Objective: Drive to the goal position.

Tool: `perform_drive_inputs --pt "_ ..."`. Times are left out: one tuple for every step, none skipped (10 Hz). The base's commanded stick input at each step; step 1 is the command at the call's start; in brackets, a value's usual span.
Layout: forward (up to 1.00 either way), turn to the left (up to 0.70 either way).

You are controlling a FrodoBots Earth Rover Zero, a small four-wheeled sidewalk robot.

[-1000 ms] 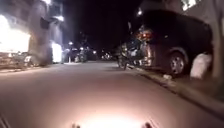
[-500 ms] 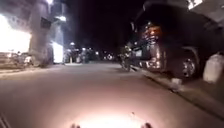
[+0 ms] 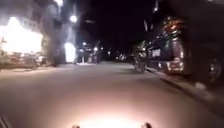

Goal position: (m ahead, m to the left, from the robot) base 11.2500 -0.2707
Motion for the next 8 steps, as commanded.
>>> perform_drive_inputs --pt "0.7 0.0" --pt "0.7 0.0" --pt "0.77 0.0" --pt "0.85 0.0" --pt "0.85 -0.11" --pt "0.85 -0.34" --pt "0.85 -0.31" --pt "0.85 -0.07"
